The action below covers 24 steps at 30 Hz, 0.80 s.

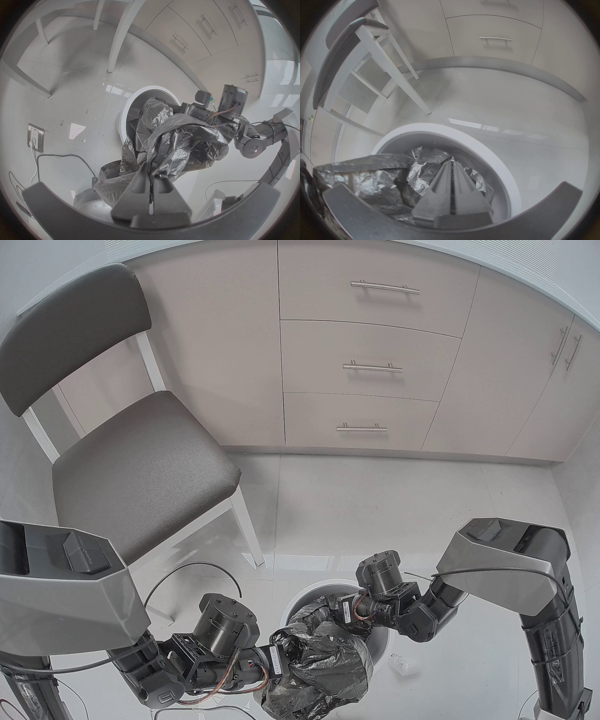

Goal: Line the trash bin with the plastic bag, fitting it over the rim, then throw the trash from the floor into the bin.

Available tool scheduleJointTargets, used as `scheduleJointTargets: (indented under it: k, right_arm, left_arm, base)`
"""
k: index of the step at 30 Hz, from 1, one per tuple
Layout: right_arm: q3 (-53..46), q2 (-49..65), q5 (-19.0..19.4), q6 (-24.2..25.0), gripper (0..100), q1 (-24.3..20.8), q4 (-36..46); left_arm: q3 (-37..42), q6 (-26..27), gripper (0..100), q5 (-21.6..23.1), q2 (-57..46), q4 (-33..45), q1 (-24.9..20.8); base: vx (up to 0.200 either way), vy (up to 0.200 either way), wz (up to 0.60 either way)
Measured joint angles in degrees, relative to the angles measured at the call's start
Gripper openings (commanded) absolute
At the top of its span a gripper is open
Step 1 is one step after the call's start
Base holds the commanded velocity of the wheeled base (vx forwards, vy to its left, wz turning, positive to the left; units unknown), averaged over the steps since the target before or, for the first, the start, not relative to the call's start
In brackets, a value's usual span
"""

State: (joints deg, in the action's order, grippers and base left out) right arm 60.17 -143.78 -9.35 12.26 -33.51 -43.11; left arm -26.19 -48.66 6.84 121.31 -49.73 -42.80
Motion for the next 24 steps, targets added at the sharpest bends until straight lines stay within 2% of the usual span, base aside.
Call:
scheduleJointTargets:
  k: [5,13,24]
  right_arm:
    - [-3.71,3.39,1.83,0.87,0,-0.09,-1.56]
    - [-11.78,7.58,4.18,2.6,0,-0.17,-10.42]
    - [-12.85,6.86,4.29,2.35,0,1.43,-10.62]
  left_arm:
    - [0.0,0.0,0,-0.06,0.02,0.0,0.0]
    - [-0.02,0.0,0,-0.06,0.09,0.0,0.0]
    - [-0.1,0.0,0,-0.06,0.13,0.0,0.0]
  base:
    - [0.0,0.0,0.0]
    - [0.0,0.0,0.0]
    - [0.0,0.0,0.0]
